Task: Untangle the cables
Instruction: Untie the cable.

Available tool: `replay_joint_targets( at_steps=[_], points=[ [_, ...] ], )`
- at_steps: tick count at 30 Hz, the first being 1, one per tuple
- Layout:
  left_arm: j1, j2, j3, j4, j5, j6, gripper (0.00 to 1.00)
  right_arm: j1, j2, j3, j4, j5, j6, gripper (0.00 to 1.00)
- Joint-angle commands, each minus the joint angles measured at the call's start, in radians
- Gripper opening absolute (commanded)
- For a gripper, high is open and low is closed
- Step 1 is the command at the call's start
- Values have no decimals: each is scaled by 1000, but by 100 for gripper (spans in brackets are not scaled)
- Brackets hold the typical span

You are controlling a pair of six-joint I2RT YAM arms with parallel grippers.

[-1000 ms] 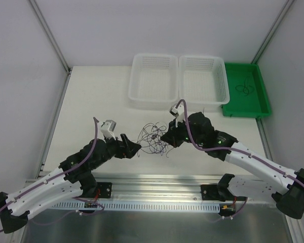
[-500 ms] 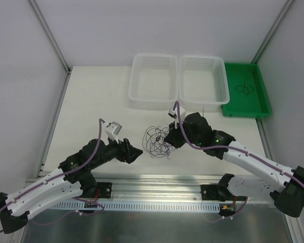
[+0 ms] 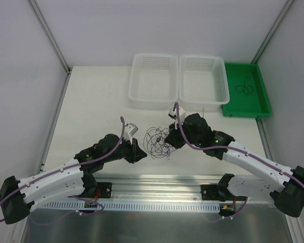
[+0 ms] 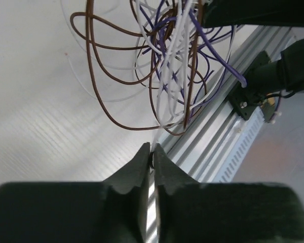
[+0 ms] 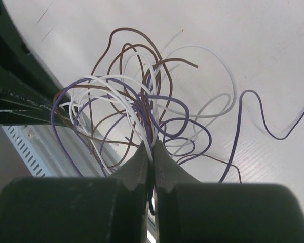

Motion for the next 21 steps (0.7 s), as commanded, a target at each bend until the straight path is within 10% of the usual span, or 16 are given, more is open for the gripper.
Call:
replay_joint_targets(
  at_steps=[1, 21],
  points=[
    [-8, 5, -8, 86, 57, 7, 0, -8, -16, -8, 28, 32, -12, 1],
    [61, -230, 450, -858, -910, -100, 0, -539, -278, -97, -329, 379, 81, 1]
  ],
)
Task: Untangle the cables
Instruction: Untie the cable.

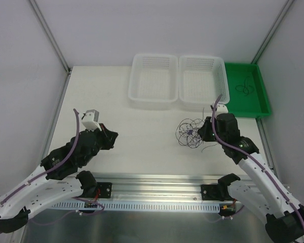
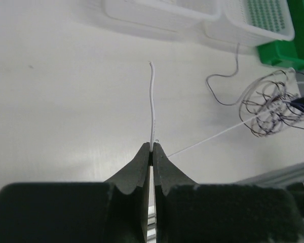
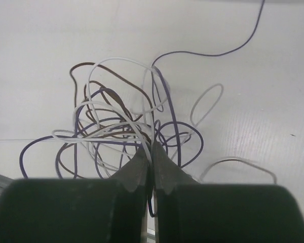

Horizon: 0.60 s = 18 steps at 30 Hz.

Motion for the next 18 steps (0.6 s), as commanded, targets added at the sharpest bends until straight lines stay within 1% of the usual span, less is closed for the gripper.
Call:
replay_joint_targets(
  at_steps=[1, 3, 6, 9, 11, 14, 17, 18],
  points=[
    [66, 14, 144, -330, -375, 40, 0, -124, -43, 17, -151, 228, -8, 1],
    [86, 35, 203, -366, -419, 64, 0, -141, -49, 15, -157, 196, -2, 1],
    [118, 72, 342, -364, -452, 173, 0, -146, -34, -5, -139, 147, 7, 1],
    [121, 118, 433, -366, -486, 245, 0, -146, -5, -19, -125, 120, 8, 1],
    [123, 139, 470, -364, -497, 275, 0, -147, 12, -22, -119, 74, 4, 1],
    [128, 178, 540, -364, -535, 342, 0, -146, 44, -31, -123, 72, -5, 1],
    [137, 233, 638, -363, -569, 413, 0, -144, 76, -46, -120, 71, 4, 1],
    [138, 245, 696, -363, -600, 448, 0, -146, 83, -65, -117, 70, 7, 1]
  ],
)
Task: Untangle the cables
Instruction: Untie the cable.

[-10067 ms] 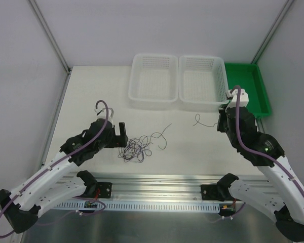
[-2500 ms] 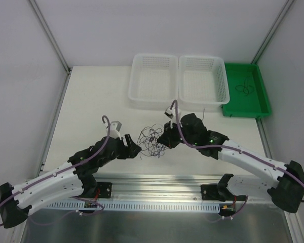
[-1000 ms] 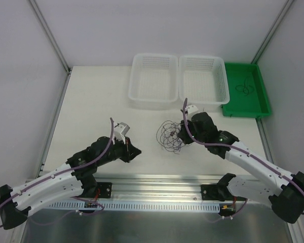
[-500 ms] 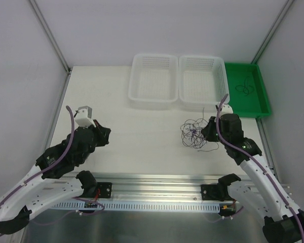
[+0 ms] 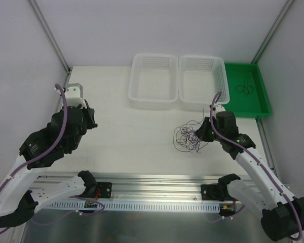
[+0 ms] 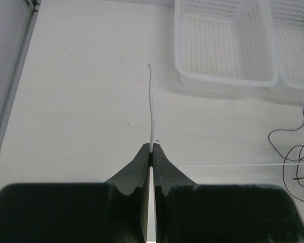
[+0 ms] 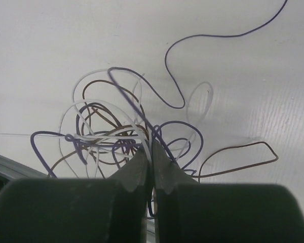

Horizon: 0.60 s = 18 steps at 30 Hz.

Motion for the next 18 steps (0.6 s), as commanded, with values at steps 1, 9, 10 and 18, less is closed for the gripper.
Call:
replay_joint_targets(
  at_steps=[1, 9, 10, 18],
  points=[
    [46, 7, 188, -54, -331, 210, 0, -49, 41, -64, -106, 209, -29, 4],
    [46, 191, 561, 14, -292, 403, 0, -47, 135, -139, -38, 149, -19, 13],
    [46, 205, 571, 15, -249, 403, 0, -46, 135, -149, -25, 137, -19, 13],
    [46, 191, 288, 14, -45, 265, 0, 17, 69, -95, -38, -1, -47, 39]
  ],
)
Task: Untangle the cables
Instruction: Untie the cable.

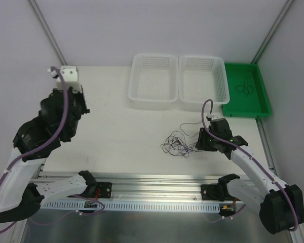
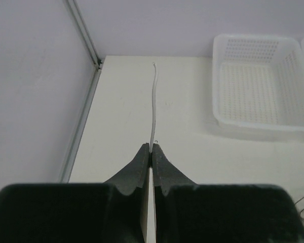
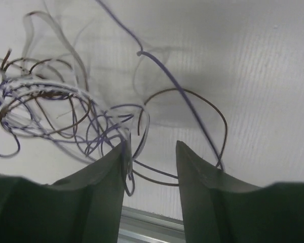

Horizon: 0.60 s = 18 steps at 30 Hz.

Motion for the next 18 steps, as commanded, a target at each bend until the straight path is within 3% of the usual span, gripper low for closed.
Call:
replay_joint_targets(
  at_steps=[1, 4, 10, 15, 16, 18],
  points=[
    [8, -6, -141, -6, 140, -89, 0, 53, -84, 56, -35, -79, -29, 48],
    [6, -18, -297, 3, 278, -201, 0, 117, -147, 128, -73, -92, -41, 62],
    [6, -37, -593, 89, 475, -368, 0, 229, -198, 228, -92, -65, -54, 65],
    [6, -60, -819, 251, 637, -458, 24, 277, -139, 231, -72, -48, -66, 65],
    [6, -60, -842, 271, 688, -469, 40, 281, -123, 231, -67, -42, -66, 65],
    [3, -55, -891, 325, 742, -495, 57, 295, -90, 225, -52, -43, -74, 64]
  ],
)
